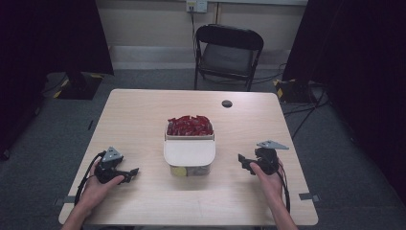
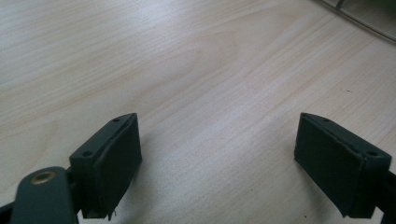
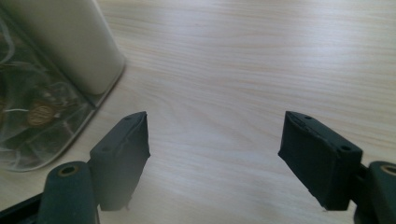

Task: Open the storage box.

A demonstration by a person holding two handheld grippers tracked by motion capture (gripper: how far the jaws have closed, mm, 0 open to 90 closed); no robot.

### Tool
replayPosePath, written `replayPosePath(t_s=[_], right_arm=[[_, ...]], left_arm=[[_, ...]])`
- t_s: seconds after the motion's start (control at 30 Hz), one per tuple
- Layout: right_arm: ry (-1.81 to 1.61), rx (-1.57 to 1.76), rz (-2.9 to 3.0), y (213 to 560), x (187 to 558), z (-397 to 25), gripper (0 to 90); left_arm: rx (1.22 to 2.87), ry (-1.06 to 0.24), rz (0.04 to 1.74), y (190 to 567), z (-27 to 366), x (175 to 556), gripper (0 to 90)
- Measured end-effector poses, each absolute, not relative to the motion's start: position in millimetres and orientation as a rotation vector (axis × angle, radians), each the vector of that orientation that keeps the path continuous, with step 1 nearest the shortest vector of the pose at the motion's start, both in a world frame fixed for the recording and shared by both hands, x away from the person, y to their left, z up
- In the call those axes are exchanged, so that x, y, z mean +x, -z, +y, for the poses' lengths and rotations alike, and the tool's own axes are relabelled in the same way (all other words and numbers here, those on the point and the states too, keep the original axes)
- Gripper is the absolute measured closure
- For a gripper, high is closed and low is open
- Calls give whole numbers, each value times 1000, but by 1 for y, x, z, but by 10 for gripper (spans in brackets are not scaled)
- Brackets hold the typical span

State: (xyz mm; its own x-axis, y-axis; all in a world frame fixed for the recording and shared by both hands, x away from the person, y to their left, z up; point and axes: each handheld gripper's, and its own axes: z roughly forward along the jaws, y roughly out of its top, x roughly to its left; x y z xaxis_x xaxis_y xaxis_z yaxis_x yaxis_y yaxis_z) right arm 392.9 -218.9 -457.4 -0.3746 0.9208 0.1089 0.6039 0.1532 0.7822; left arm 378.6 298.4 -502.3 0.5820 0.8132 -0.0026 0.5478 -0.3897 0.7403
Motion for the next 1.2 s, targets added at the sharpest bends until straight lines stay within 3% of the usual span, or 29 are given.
replayPosePath(t_s=[0.33,0.63,1.2], right_arm=[[-1152,1330,2118,445,378,-192,214],[-1256,1234,2158,436,366,-176,143],[-1309,1095,2287,438,354,-141,144]], left_arm=[[2097,-474,1078,502,299,379,142],[2095,-474,1079,502,298,379,142],[2098,-474,1078,502,299,379,142]])
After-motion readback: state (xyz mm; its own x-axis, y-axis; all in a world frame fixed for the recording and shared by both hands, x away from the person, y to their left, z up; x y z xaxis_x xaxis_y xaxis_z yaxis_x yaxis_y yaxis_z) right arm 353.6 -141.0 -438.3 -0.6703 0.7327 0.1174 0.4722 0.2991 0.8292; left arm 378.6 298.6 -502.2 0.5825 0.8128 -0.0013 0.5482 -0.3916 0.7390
